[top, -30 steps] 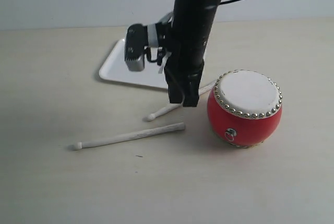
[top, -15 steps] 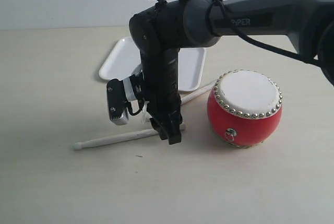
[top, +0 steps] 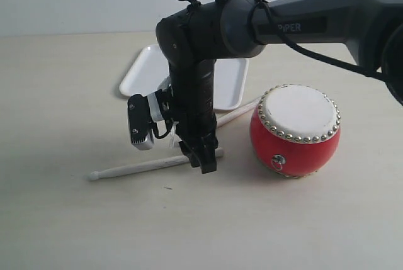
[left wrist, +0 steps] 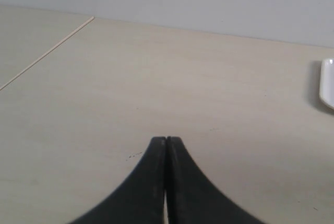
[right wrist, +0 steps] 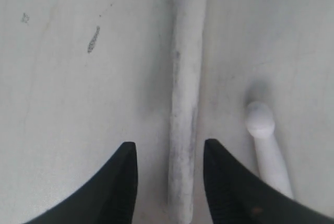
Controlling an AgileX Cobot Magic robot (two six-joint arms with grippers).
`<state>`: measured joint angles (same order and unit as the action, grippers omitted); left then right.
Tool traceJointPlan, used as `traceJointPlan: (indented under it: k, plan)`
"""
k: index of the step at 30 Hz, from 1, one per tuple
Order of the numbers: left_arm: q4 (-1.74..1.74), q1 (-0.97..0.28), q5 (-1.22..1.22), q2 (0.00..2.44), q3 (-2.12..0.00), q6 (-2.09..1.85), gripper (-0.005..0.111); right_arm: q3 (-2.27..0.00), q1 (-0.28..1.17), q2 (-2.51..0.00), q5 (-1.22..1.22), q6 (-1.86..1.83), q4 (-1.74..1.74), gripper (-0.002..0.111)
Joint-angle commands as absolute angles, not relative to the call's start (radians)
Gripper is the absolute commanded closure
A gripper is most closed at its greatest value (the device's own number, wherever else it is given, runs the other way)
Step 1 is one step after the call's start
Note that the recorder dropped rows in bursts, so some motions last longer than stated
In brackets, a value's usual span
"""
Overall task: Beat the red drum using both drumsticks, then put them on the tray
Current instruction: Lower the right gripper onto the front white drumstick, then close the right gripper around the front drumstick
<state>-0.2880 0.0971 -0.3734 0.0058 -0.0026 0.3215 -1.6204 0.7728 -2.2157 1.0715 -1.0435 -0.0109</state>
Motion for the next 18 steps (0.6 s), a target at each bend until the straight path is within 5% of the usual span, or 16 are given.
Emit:
traceJointPlan:
  k: [1, 18]
  plan:
    - [-0.284, 0.094, -0.371, 0.0, 0.0, 0.318, 0.107, -1.631, 0.774, -2.214, 1.066, -1.044, -0.017, 0.069]
    - [-0.284, 0.094, -0.371, 0.0, 0.0, 0.318, 0.107, -1.631, 0.774, -2.214, 1.022, -1.017, -0.019, 0.069]
